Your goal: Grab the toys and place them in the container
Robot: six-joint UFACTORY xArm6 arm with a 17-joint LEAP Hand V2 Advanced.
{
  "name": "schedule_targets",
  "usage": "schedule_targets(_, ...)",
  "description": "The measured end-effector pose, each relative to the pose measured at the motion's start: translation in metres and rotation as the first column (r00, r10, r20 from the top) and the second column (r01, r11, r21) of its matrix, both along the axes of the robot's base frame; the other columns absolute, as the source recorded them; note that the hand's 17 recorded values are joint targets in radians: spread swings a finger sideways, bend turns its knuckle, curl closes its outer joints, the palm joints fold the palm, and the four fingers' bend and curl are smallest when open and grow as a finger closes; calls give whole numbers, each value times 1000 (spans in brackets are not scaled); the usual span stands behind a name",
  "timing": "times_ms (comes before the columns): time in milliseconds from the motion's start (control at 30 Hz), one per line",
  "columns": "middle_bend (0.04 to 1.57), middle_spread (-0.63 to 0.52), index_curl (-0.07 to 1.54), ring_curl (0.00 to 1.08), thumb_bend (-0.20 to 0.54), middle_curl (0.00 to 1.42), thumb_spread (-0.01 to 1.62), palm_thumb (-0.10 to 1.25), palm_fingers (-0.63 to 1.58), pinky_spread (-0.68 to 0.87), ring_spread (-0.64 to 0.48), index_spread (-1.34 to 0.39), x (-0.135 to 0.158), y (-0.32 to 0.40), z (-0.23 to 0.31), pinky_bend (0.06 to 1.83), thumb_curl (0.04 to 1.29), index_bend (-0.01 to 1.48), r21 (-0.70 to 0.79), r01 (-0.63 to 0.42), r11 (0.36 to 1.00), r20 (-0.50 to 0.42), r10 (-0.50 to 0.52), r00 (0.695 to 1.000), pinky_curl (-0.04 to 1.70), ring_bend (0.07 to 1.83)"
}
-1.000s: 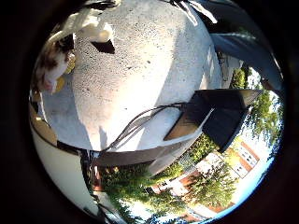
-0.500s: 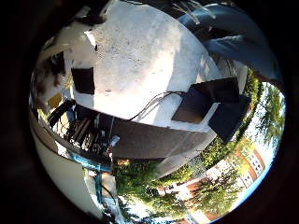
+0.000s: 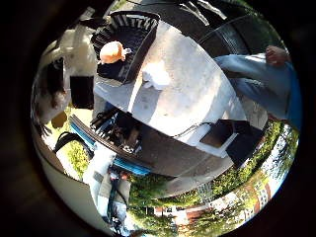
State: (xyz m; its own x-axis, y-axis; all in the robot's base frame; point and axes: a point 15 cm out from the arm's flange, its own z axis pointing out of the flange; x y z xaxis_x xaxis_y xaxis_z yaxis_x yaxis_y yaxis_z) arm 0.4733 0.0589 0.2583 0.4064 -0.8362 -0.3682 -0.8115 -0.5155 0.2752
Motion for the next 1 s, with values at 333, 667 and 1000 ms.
schedule_targets(333, 1373, -229, 1249, 883, -42, 1124, 1130, 921, 660, 111, -138, -1222, 66, 99, -53, 1679, 758, 575, -41, 34, 999, 213, -24, 977, 877, 1594)
schedule_targets(667, 1149, -146, 1265, 726, -24, 945, 1209, 851, 668, 204, 13, -1141, 82, 137, -137, 1455, 622, 569, -79, 88, 993, 216, -70, 974, 803, 1372)
schedule_targets(1000, 495, -14, 1058, 480, -40, 608, 1172, 752, -166, 397, 233, -863, 65, 128, -155, 1089, 518, 305, -149, 26, 989, 161, -2, 987, 627, 866)
